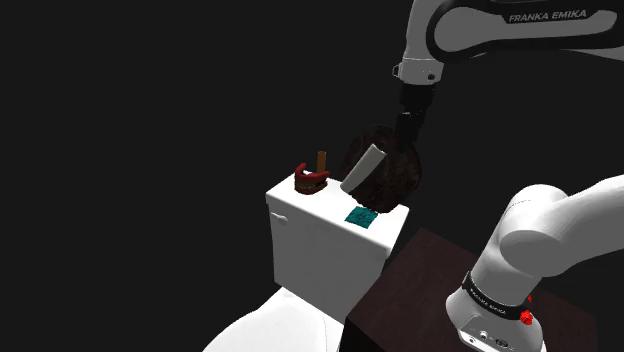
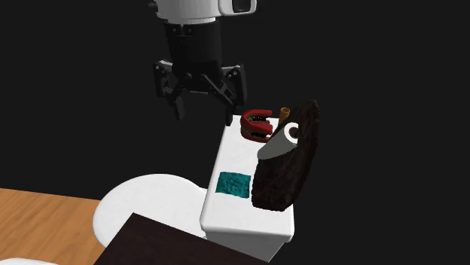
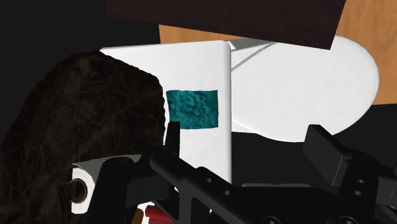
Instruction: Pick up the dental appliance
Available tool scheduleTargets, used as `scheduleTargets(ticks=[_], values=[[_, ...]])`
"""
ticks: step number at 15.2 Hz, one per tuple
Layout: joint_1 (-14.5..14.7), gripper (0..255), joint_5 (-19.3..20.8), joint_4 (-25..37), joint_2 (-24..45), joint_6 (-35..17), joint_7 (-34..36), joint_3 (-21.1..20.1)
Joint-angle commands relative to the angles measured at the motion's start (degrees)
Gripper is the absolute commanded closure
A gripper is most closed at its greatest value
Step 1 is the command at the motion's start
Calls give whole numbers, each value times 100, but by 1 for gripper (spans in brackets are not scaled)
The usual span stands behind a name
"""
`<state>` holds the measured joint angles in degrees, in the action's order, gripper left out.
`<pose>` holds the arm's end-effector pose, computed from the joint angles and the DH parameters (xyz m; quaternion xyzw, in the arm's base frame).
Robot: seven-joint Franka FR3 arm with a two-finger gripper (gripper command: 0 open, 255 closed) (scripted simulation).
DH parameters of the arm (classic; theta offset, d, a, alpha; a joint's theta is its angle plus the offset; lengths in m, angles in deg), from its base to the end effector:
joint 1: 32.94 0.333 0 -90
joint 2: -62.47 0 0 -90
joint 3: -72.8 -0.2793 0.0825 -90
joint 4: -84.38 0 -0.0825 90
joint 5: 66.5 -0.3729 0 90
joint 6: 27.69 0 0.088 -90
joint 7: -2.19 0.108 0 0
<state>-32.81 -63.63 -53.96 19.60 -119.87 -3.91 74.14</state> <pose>0.3310 -0.0133 0.5275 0.9983 0.0477 -0.0297 0.0153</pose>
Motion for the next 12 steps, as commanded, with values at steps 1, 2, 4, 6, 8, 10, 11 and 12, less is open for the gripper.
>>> scheduleTargets(ticks=[1,2,4,6,8,10,11,12], values=[[0,0,0,0,0,0,0,0],[9,0,-1,7,185,-188,-9,8],[26,0,-5,45,568,-554,-29,22],[44,0,-11,117,968,-903,-51,35],[62,0,-20,222,1380,-1232,-75,48],[79,0,-33,358,1803,-1538,-100,57],[87,0,-40,438,2016,-1683,-114,61],[95,0,-48,526,2232,-1821,-128,65]])
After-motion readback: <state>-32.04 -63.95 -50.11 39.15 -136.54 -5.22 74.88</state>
